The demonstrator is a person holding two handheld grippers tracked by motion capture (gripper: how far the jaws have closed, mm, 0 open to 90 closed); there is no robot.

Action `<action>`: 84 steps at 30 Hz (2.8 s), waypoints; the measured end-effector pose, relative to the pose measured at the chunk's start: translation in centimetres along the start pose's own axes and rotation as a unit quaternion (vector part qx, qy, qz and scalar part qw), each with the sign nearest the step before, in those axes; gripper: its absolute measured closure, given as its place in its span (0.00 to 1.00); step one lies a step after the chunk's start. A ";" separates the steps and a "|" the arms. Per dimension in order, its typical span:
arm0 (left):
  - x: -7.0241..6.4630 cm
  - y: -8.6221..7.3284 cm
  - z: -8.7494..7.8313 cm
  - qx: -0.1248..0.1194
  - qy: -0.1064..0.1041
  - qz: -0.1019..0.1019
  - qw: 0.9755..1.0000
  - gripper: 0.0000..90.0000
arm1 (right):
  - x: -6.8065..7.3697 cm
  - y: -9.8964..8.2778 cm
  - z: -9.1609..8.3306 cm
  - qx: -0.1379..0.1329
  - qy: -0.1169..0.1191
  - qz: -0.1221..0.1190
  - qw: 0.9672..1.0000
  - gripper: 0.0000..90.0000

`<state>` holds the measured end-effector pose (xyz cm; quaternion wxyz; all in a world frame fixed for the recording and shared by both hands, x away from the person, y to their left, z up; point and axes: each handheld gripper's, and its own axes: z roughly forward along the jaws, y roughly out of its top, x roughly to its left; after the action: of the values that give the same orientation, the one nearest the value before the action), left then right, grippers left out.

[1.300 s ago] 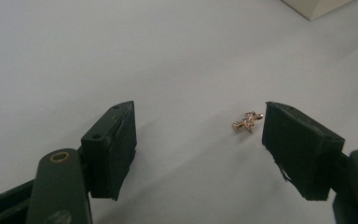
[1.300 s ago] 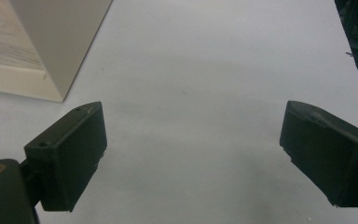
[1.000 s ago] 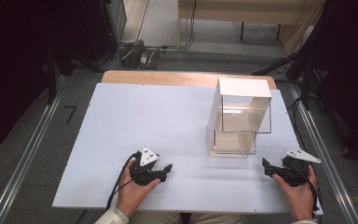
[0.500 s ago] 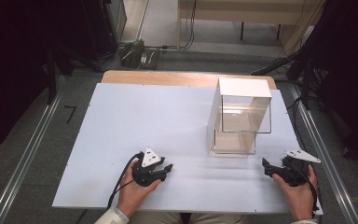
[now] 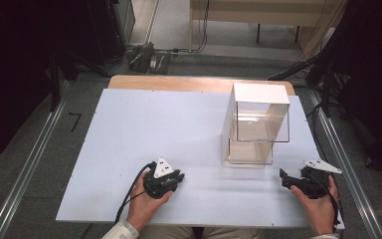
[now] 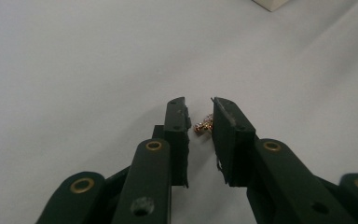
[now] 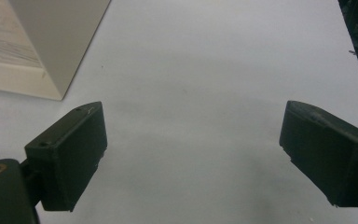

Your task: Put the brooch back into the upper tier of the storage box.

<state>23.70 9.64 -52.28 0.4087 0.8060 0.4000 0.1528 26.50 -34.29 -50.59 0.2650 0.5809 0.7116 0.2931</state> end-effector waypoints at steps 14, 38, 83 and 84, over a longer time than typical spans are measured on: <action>0.0 0.1 0.0 0.004 -0.005 0.001 1.000 0.94 | 0.0 0.0 0.0 0.001 0.000 -0.001 1.000 0.07; 0.0 0.3 -0.1 0.001 -0.017 -0.002 1.000 1.00 | 0.0 0.0 0.0 0.001 0.000 0.000 1.000 0.07; -1.3 4.3 -3.3 -0.059 -0.061 -0.032 0.996 1.00 | -0.1 0.0 0.1 0.004 0.000 0.002 1.000 0.07; -1.4 4.4 -3.3 -0.060 -0.063 -0.031 0.996 1.00 | -0.1 0.0 0.1 0.004 0.000 0.002 1.000 0.07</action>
<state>23.25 8.83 -46.67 0.4855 0.7750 0.3885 0.1129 26.58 -34.36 -50.64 0.2623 0.5836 0.7113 0.2909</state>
